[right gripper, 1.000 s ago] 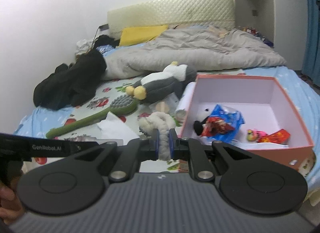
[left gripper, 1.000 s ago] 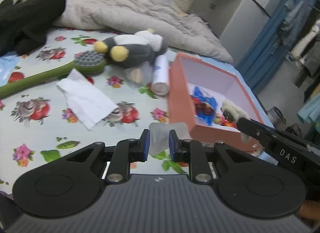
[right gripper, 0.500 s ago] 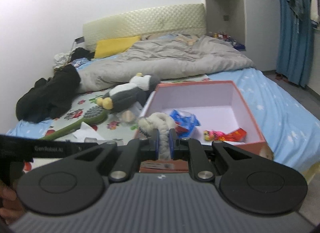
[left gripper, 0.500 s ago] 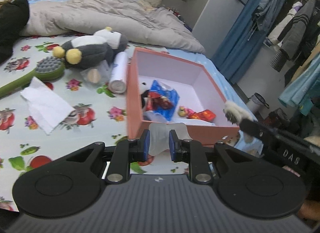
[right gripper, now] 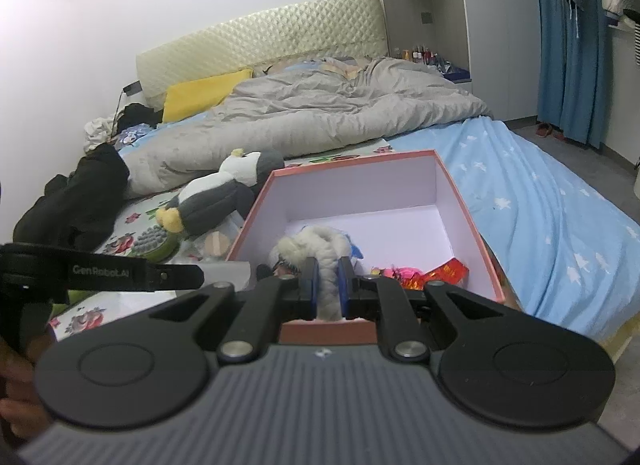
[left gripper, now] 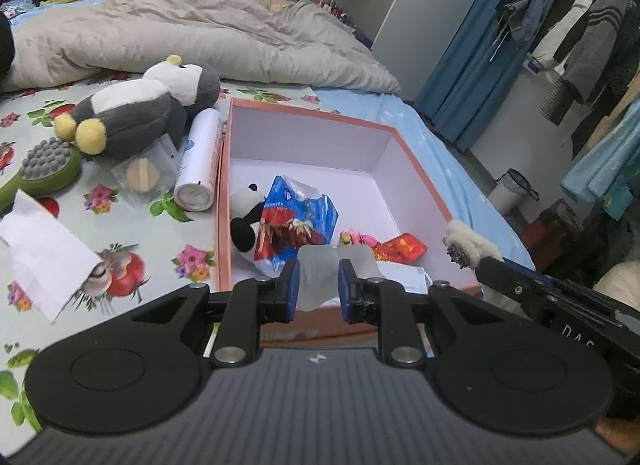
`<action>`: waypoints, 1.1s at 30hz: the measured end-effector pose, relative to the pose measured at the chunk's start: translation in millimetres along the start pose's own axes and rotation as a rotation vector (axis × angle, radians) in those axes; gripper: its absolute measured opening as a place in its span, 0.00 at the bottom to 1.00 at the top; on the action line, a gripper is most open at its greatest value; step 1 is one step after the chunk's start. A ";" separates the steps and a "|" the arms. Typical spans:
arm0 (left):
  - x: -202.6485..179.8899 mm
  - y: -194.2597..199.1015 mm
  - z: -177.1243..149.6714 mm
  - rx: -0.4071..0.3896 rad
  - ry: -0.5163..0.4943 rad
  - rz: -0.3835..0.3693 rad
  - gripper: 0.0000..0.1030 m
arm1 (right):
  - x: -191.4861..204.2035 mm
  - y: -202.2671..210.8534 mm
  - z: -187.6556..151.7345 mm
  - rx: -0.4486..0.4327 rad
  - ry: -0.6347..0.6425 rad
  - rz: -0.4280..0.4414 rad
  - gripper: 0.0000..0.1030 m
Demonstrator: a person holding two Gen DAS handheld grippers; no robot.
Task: Organize soft objects
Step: 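Carry the plastic piece with the left tool while the right tool carries the hair tie over the box, then open both tools to drop the plastic piece and hair tie into the box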
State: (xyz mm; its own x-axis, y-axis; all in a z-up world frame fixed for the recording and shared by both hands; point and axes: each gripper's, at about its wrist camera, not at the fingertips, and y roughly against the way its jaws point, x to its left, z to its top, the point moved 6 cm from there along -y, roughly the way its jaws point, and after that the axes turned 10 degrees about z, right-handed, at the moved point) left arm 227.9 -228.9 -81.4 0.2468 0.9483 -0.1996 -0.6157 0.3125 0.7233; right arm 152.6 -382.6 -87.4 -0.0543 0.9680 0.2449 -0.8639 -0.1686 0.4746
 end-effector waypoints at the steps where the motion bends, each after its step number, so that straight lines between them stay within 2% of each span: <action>1: -1.6 -6.3 3.1 0.006 -0.002 0.001 0.23 | -5.2 -6.0 2.6 0.006 -0.006 0.000 0.13; 14: -17.3 -106.1 26.2 0.127 -0.046 0.033 0.24 | -63.2 -84.8 8.7 0.114 -0.078 -0.019 0.14; 23: -13.3 -143.3 24.8 0.182 -0.048 0.048 0.24 | -84.8 -122.1 -2.9 0.189 -0.118 -0.022 0.16; 26: -12.9 -145.1 25.7 0.180 -0.050 0.052 0.28 | -86.3 -127.0 -3.2 0.201 -0.116 -0.025 0.24; 27: -12.6 -145.3 25.9 0.181 -0.054 0.059 0.34 | -86.2 -128.0 -3.4 0.207 -0.113 -0.024 0.27; 29: -11.8 -143.7 25.8 0.185 -0.051 0.052 0.40 | -88.1 -128.5 -2.3 0.212 -0.124 -0.024 0.41; 33: -10.7 -131.0 27.3 0.166 -0.047 0.042 0.41 | -82.3 -120.6 -1.6 0.205 -0.127 -0.007 0.42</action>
State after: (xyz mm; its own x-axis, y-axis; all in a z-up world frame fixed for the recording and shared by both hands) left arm 326.4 -281.5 -156.0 0.2606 0.9554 -0.1390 -0.4950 0.2558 0.8304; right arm 260.5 -441.6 -166.2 0.0259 0.9405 0.3388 -0.7439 -0.2082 0.6350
